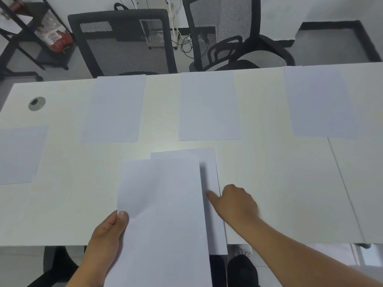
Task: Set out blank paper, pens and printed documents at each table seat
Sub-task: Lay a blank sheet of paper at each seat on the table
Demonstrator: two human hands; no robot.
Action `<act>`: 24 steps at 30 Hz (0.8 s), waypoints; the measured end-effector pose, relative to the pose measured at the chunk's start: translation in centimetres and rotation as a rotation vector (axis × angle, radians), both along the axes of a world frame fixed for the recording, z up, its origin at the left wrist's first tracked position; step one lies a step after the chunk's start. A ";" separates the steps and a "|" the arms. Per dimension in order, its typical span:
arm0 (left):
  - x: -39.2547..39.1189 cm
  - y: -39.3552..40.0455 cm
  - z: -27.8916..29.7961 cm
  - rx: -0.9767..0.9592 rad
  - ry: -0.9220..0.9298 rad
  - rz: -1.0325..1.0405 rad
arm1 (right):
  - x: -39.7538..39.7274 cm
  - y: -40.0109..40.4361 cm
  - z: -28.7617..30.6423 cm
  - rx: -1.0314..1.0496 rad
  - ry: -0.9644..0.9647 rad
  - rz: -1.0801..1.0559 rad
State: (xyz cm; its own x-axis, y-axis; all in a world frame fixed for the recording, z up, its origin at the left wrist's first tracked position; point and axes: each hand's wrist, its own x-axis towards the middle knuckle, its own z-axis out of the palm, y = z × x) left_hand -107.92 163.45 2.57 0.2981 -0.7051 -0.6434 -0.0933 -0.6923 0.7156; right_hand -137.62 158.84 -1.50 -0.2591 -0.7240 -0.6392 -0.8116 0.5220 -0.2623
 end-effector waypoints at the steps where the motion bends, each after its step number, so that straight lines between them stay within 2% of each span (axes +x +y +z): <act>1: 0.1 0.0 0.1 -0.002 -0.009 -0.008 | -0.1 0.1 0.1 0.003 0.002 0.004; 5: 0.0 0.1 -0.3 0.023 -0.006 0.013 | -1.1 0.2 0.1 -0.011 -0.018 -0.040; 7: -0.5 -0.1 -0.1 0.030 0.020 0.017 | -1.7 0.2 -0.2 -0.045 -0.095 -0.084; 10: -1.9 -0.3 0.3 0.031 0.057 -0.010 | -2.3 0.5 0.3 -0.112 -0.347 -0.180; 14: -4.0 -0.8 0.9 0.001 0.049 -0.040 | -3.2 0.9 2.4 -0.075 -0.652 -0.267; 24: -10.9 -2.5 4.0 -0.093 0.026 -0.135 | -8.2 2.7 5.1 -0.224 -0.719 -0.303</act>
State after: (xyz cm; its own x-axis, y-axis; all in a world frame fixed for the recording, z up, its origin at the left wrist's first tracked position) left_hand -118.78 160.94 6.61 0.1811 -0.7944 -0.5797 -0.1619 -0.6055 0.7792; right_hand -145.83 161.57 3.57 -0.0451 -0.8191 -0.5719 -0.2364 0.5650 -0.7905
